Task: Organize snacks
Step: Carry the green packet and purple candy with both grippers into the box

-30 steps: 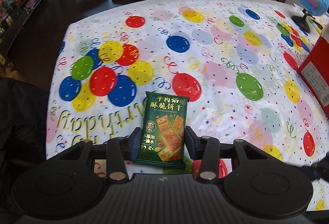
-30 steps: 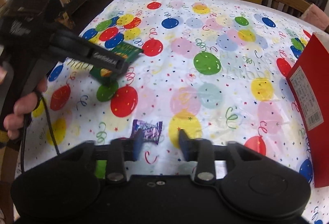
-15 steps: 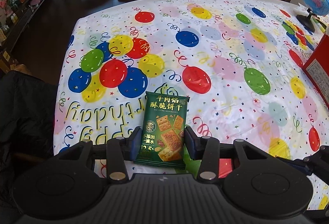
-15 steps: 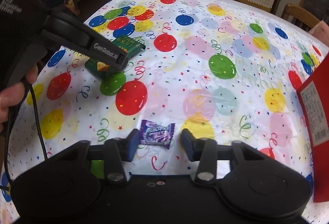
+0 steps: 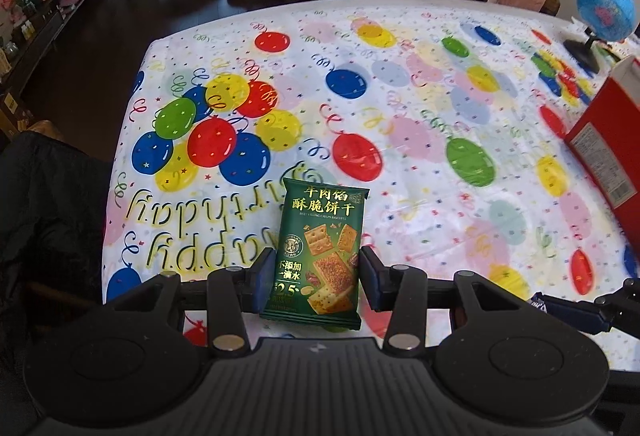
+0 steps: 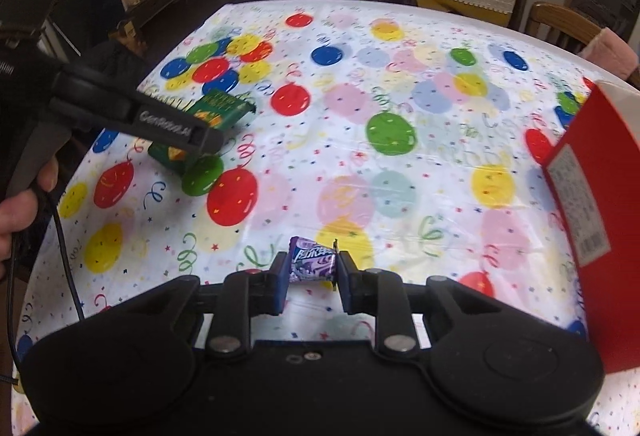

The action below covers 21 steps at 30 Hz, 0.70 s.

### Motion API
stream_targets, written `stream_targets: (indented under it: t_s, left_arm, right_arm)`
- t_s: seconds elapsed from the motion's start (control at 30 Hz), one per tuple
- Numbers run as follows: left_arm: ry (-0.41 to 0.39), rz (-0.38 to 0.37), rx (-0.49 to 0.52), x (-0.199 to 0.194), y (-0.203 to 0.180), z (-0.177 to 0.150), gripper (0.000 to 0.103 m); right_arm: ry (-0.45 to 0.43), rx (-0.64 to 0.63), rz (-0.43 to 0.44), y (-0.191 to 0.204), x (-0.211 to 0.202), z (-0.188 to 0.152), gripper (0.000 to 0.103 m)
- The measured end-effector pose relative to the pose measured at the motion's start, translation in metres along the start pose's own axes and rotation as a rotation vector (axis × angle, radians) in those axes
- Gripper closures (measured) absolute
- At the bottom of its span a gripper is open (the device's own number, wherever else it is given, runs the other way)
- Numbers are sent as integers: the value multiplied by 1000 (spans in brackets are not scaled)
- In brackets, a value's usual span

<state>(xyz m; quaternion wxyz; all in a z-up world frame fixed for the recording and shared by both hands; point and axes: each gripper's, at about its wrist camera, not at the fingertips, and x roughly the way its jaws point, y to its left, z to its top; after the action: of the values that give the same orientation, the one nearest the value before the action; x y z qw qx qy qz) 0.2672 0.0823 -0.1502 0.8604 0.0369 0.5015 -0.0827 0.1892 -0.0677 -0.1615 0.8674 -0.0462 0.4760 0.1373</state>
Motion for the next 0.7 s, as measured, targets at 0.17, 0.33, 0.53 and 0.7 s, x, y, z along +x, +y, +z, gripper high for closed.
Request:
stream_targets:
  t_s: [0.17, 0.33, 0.53, 0.7]
  left_arm:
    - [-19, -6, -18, -22, -11, -1, 59]
    - [-50, -20, -38, -49, -24, -1, 59]
    - [-95, -35, -53, -84, -47, -2, 59]
    - [-129, -50, -51, -109, -77, -1, 59]
  right_arm:
    - [-35, 15, 8, -12, -25, -1, 80]
    - [-79, 37, 16, -28, -55, -2, 80]
    - [-127, 44, 27, -51, -87, -5, 80]
    - [-162, 44, 20, -76, -112, -9, 80]
